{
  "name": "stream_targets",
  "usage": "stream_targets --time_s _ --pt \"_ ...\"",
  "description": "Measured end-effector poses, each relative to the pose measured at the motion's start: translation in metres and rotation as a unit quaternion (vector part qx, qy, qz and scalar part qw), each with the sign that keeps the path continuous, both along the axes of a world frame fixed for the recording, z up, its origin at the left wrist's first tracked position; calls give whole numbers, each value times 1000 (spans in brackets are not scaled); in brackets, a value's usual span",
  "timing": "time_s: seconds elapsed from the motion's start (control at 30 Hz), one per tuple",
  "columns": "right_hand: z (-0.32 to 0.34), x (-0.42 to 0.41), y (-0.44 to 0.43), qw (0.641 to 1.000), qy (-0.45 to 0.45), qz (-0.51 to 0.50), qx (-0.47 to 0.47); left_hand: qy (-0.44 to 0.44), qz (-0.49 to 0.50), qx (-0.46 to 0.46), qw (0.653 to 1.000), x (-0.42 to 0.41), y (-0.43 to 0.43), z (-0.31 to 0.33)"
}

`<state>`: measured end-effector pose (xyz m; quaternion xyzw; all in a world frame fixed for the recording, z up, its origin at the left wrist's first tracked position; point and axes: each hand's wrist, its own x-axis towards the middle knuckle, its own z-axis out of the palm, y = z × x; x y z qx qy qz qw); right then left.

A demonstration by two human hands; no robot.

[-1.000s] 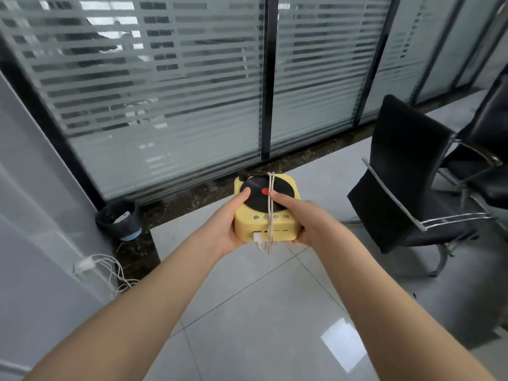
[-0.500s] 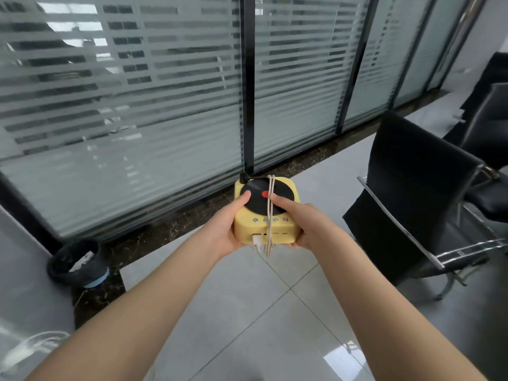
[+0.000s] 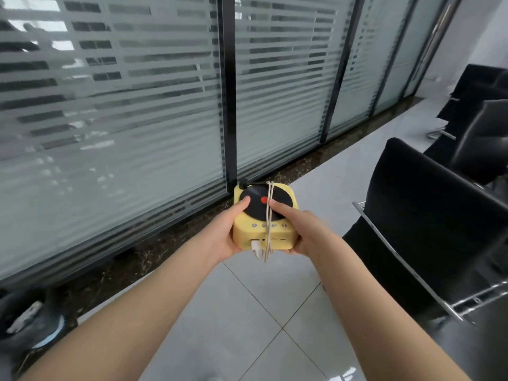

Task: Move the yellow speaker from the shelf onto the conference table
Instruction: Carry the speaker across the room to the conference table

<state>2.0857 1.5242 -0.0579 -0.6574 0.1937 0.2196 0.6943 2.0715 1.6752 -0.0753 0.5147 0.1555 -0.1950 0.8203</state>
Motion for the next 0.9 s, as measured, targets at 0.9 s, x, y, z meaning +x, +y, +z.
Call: stream_targets --time_s 0.9 --pt "5 349 35 984 -12 -176 -1 8 -160 -7 987 400 29 12"
